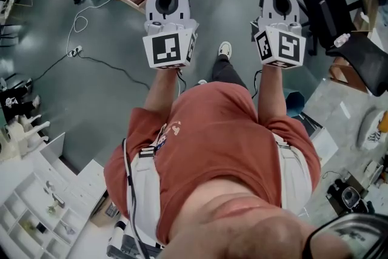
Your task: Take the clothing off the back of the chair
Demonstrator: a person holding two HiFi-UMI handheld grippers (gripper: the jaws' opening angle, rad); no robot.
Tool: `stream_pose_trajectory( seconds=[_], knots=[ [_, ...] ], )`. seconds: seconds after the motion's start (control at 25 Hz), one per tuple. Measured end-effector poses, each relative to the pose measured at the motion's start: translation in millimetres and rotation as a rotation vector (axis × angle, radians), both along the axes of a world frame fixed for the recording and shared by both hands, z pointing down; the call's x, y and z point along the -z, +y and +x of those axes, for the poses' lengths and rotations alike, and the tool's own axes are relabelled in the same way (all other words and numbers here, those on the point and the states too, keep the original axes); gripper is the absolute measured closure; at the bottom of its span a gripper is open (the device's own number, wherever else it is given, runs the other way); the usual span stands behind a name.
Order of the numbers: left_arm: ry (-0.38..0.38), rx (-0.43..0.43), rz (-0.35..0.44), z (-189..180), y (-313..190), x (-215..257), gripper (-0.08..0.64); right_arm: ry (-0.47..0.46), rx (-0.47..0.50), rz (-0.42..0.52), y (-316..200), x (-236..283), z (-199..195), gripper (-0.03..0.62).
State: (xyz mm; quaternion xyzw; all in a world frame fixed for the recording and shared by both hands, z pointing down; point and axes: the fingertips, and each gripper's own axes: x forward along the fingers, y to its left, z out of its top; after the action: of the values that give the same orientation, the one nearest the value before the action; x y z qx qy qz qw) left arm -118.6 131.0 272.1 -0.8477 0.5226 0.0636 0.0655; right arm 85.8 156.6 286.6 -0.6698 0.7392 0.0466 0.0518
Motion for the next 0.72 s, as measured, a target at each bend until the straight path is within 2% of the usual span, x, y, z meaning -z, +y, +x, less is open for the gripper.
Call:
stream_pose_trajectory(
  seconds=[0.4,0.72],
  knots=[
    [-0.006,0.031,0.002,69,-83,9,0.546,-0.050,0.044,-0.009,-93,1,67,0.569],
    [-0.016,0.064,0.024,107,-135,17,0.546,-0.043,0.065,0.016,-148,9,109,0.570]
  ],
)
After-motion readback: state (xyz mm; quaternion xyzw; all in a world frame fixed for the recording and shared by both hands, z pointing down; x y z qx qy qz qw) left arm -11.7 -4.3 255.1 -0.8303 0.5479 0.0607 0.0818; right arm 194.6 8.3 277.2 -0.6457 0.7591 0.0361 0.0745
